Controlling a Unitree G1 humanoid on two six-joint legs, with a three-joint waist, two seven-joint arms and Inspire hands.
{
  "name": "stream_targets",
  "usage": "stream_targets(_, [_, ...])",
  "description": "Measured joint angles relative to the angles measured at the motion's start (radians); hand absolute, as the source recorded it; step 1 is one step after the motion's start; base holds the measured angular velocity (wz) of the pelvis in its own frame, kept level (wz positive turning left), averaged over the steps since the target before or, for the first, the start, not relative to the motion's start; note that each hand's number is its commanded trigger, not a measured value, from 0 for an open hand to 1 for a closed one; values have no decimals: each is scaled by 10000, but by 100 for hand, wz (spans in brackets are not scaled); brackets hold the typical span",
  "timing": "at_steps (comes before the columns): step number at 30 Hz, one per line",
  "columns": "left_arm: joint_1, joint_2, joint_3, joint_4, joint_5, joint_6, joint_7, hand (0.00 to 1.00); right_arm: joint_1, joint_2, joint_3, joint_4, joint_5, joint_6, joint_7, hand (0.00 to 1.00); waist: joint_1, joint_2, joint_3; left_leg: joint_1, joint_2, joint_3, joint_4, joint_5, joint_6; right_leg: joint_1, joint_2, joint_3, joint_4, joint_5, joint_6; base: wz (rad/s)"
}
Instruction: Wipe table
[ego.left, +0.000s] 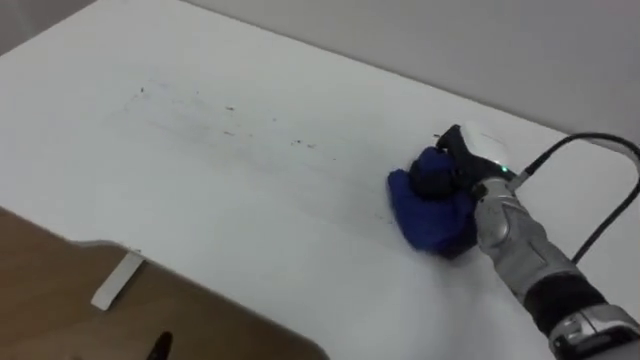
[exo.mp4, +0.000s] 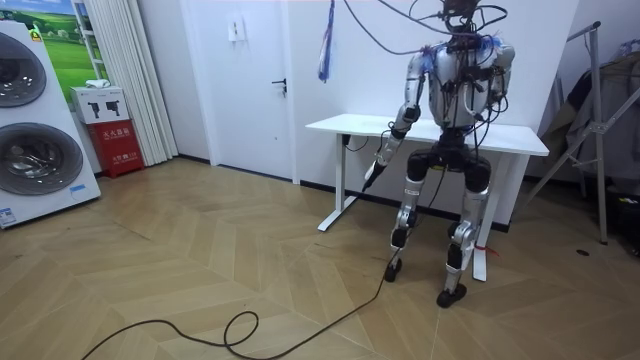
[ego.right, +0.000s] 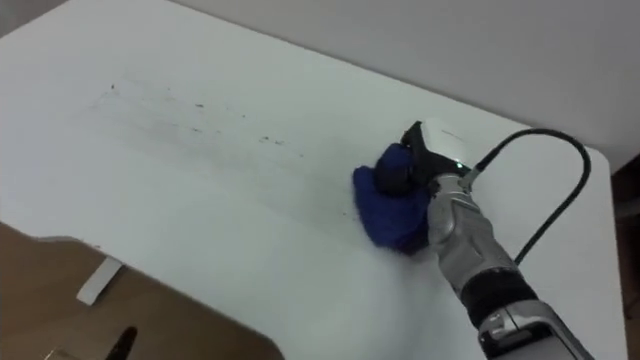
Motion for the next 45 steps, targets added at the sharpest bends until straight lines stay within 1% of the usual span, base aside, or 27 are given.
stream_targets(2, [299,40,-5,-2,-29,139,0,0,407,-19,-84,5,109,-246,-244,100,-168,33,35,111,-22,-69,-20,-12,14,150,-10,-59,-15,-1,6,14])
stream_targets(4, [785,32,24,17,-33,127,10,0,1577,-11,-751,-263,125,-932,-927,100,-581,75,54,363,-165,-241,-55,-64,72,578,-79,-217,-190,-59,125,31])
stream_targets(5, [987,29,20,17,-5,121,9,0,2287,-5,-1223,-313,197,-1388,-1343,100,-797,108,47,550,-269,-294,-42,-129,118,840,-164,-302,-251,-128,240,28])
stream_targets(6, [1123,25,28,16,20,120,5,0,2626,-9,-1511,-322,231,-1608,-1510,100,-981,142,19,605,-323,-313,-26,-170,157,942,-209,-361,-278,-158,289,19])
stream_targets(7, [1303,7,168,9,123,111,-58,0,3253,-6,-2202,-382,225,-1971,-1793,100,-1225,201,-20,718,-398,-314,-10,-219,208,1089,-279,-395,-292,-171,361,11])
stream_targets(8, [1416,5,458,-49,153,109,-91,0,3862,-10,-2822,-554,225,-2167,-2089,100,-1559,221,-31,794,-465,-313,-4,-246,243,1184,-338,-376,-300,-190,417,4])
stream_targets(10, [1460,4,922,-157,152,85,-82,0,4429,-60,-3464,-573,232,-2323,-2448,100,-1928,270,-82,927,-477,-152,-24,-289,290,1195,-380,-151,-266,-180,449,-22])
stream_targets(11, [1410,-19,1262,-162,157,-37,-71,0,4837,-189,-3781,-567,293,-2449,-2618,100,-2150,303,-174,996,-479,-40,-35,-312,319,1205,-408,-66,-261,-162,475,-33])
stream_targets(12, [1393,-19,1405,-186,157,-107,-64,0,5049,-252,-3943,-562,365,-2502,-2684,100,-2223,313,-213,1063,-481,20,-55,-324,335,1224,-421,0,-247,-158,482,-28])
stream_targets(14, [1314,18,1631,-290,163,-302,73,0,5610,-399,-4525,-428,562,-2521,-2781,100,-2659,353,-276,1388,-480,191,-64,-422,359,1447,-443,195,-217,-156,500,-27])
stream_targets(16, [1185,12,1626,-373,163,-444,114,0,5862,-512,-4936,-239,576,-2530,-2794,100,-2934,348,-286,1501,-477,294,-77,-485,369,1515,-470,321,-122,-173,525,-19])
stream_targets(20, [1057,-12,1532,-369,85,-772,166,0,5983,-673,-5317,186,620,-2526,-2794,100,-3207,287,-280,1646,-442,550,-26,-524,403,1535,-471,598,-106,-125,529,-20])
stream_targets(22, [1033,-55,1485,-329,25,-767,264,0,5941,-674,-5301,175,726,-2443,-2788,100,-3174,279,-277,1640,-425,601,-16,-538,390,1502,-471,635,-96,-96,518,-8])
stream_targets(24, [1003,-132,1347,-308,9,-755,452,0,5747,-673,-5189,109,918,-2150,-2724,100,-3083,281,-277,1653,-412,645,-15,-562,356,1498,-458,695,-96,-74,512,-8])
stream_targets(27, [1057,-228,1062,-41,24,-633,535,0,5530,-673,-4806,-393,837,-1354,-2484,100,-2867,307,-254,1702,-339,775,-25,-575,339,1457,-406,806,-90,-10,461,-16])
stream_targets(28, [1004,-282,1003,30,15,-579,517,0,5508,-653,-4663,-832,683,-911,-2315,100,-2703,307,-253,1641,-301,830,-26,-578,328,1333,-384,841,-55,11,433,-22])
stream_targets(29, [905,-303,837,183,16,-514,504,0,5412,-663,-4317,-1403,313,-473,-2023,100,-2467,347,-205,1616,-290,794,-29,-575,324,1280,-354,868,20,33,398,-27])
stream_targets(30, [882,-302,754,263,26,-494,496,0,5313,-653,-4060,-1707,40,-265,-1821,100,-2337,364,-201,1598,-270,804,-32,-576,322,1184,-334,883,51,46,377,-39])
stream_targets(31, [898,-304,574,278,17,-447,491,0,5018,-655,-3309,-2330,-553,1,-1409,100,-2072,412,-128,1582,-230,822,-43,-578,319,1070,-257,1034,66,89,308,-35])
stream_targets(32, [887,-304,494,268,18,-446,491,0,4795,-645,-2886,-2545,-819,17,-1197,100,-1982,422,-78,1571,-208,822,-43,-576,314,1021,-219,1083,62,112,271,-28])
stream_targets(33, [870,-306,356,267,15,-443,454,0,4273,-588,-2079,-2884,-1332,15,-753,100,-1800,421,36,1542,-173,804,-39,-559,284,988,-179,1084,58,121,255,0])
stream_targets(35, [754,-310,269,262,15,-414,307,0,3285,-176,-922,-3053,-2146,23,-75,100,-1377,337,89,1409,-174,652,-39,-535,251,875,-156,1008,-5,85,236,15])
stream_targets(37, [822,-288,138,213,20,-296,298,0,2783,122,-388,-3070,-2454,-23,309,100,-1081,274,79,1352,-234,463,-48,-510,287,947,-163,842,-173,63,267,31])
stream_targets(39, [1054,-284,-34,106,62,-135,272,0,2619,233,-211,-3067,-2575,-117,534,100,-900,257,75,1376,-339,262,-4,-485,342,1085,-230,691,-178,21,334,38])
stream_targets(41, [1374,-272,-29,14,74,-33,68,0,2641,244,-216,-3093,-2566,-130,563,100,-952,249,69,1421,-353,50,-30,-501,363,1226,-228,439,-166,20,342,29])
stream_targets(44, [1424,-290,-32,-9,11,-20,-89,0,2868,245,-241,-3216,-2324,-249,485,100,-1169,272,63,1450,-353,-86,-63,-503,361,1331,-214,381,-176,11,355,19])
stream_targets(45, [1394,-292,-33,-98,20,-25,-144,0,3047,244,-279,-3327,-2206,-256,436,100,-1186,308,33,1462,-353,-85,-67,-507,357,1341,-215,380,-177,2,371,4])
